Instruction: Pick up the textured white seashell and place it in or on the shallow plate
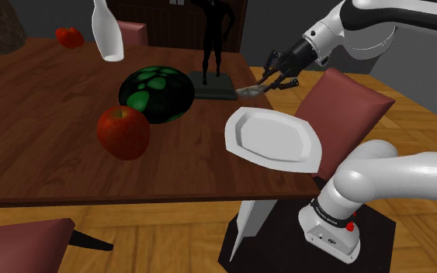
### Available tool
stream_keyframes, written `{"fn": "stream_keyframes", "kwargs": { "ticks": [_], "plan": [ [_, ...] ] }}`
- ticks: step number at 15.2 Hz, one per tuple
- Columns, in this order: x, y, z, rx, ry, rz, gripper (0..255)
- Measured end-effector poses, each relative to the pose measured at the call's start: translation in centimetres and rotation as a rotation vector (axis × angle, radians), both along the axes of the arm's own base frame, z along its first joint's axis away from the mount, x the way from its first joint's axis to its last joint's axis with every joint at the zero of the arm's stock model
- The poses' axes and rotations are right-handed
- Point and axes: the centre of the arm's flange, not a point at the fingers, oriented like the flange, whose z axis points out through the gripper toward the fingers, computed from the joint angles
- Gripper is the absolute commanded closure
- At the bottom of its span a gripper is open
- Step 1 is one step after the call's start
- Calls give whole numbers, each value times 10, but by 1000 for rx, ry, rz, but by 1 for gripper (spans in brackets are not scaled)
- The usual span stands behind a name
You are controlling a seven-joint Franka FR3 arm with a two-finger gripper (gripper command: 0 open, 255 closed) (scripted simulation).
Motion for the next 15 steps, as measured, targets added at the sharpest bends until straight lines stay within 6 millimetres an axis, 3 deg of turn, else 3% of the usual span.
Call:
{"fn": "stream_keyframes", "kwargs": {
  "ticks": [6,15],
  "plan": [
    [1,0,30,0,0,0,255],
    [-88,54,39,0,-1,0,255]
  ]
}}
